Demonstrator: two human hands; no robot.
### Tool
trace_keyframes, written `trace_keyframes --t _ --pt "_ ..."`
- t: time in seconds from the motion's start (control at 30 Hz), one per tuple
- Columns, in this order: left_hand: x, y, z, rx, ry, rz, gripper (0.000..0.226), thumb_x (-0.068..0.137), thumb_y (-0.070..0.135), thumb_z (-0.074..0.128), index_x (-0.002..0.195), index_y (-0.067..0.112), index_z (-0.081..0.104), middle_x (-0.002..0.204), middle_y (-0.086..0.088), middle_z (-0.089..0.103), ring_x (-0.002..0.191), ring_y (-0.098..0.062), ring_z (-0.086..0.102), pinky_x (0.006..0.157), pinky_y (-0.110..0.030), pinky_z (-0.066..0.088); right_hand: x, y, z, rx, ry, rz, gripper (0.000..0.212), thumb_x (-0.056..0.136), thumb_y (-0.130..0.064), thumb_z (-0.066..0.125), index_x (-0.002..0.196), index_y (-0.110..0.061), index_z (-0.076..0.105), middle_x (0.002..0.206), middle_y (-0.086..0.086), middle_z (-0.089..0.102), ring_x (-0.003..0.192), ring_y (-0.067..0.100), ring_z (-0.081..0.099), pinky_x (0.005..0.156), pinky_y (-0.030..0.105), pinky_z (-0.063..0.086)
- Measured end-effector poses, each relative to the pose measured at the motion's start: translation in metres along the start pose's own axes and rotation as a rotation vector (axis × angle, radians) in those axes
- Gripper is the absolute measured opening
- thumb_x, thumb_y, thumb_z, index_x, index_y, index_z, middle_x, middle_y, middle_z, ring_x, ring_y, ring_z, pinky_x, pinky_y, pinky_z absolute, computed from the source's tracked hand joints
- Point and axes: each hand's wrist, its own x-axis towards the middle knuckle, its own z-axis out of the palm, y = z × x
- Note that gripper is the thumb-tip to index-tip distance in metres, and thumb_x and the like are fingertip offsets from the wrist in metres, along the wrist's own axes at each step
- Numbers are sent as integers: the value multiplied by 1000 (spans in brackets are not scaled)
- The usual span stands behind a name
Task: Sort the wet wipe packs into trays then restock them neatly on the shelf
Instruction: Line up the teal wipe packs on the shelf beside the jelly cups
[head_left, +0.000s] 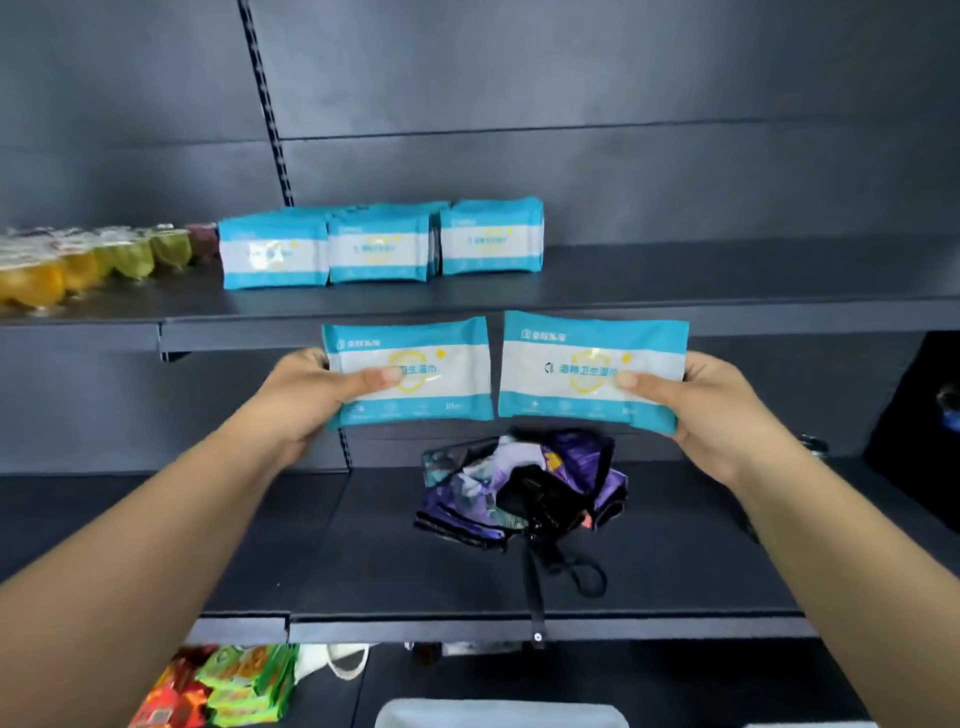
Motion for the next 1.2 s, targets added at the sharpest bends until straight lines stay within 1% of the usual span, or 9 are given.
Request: trace_keyframes --t 0.07,0.17,0.3,0.43,0.6,0.7,0.83,1.1,1.2 --pt "12 26 -3 -37 11 63 55 46 20 80 96 4 66 89 -3 73 81 -14 69 77 -24 55 10 -25 1 -15 17 -62 16 81 6 60 89 -7 65 74 -3 73 65 10 70 63 21 58" --pt "29 52 2 -60 58 138 43 46 20 80 87 10 68 89 -2 73 88 -19 68 86 -30 50 29 -52 1 -64 51 -139 16 81 4 62 84 -12 65 82 -1 71 63 8 69 63 23 56" --pt "63 66 13 -1 336 222 22 69 17 80 75 17 59 78 5 63 73 -11 61 69 -16 50 63 -75 9 -108 99 -196 16 81 4 64 83 -12 64 88 4 68 60 5 67 62 20 56" --pt "95 62 25 194 541 225 31 75 31 76 68 16 49 72 1 57 80 -22 56 70 -27 43 113 -73 25 -154 132 -148 16 82 2 65 95 -7 64 102 10 68 83 19 68 80 32 56" --pt "117 47 36 312 684 262 34 83 33 67 90 2 53 81 -11 55 91 -33 56 67 -29 35 182 -65 49 -177 85 -87 23 82 2 66 103 -6 60 109 7 66 99 25 65 91 40 51" --pt "129 38 38 350 792 323 44 86 33 63 113 0 53 103 -19 63 100 -36 56 78 -35 41 223 -57 63 -201 7 -79 28 81 5 65 106 -4 59 114 11 64 102 27 64 93 41 50" --pt "135 34 39 424 855 325 48 86 35 63 117 2 50 110 -23 61 103 -40 54 81 -39 42 264 -38 73 -306 0 -80 34 78 8 66 110 -2 60 119 14 63 106 29 62 95 41 48" --pt "136 31 39 452 831 369 57 85 40 62 125 2 46 112 -20 61 104 -37 54 80 -37 41 283 -35 74 -718 143 -179 39 79 -20 72 116 -13 62 117 2 63 106 21 60 85 27 46" --pt "136 31 39 452 799 356 65 84 45 60 130 2 42 114 -21 60 107 -38 53 82 -38 41 277 -34 71 -817 204 -152 48 79 -32 71 120 -13 54 124 4 58 113 23 54 86 29 42"
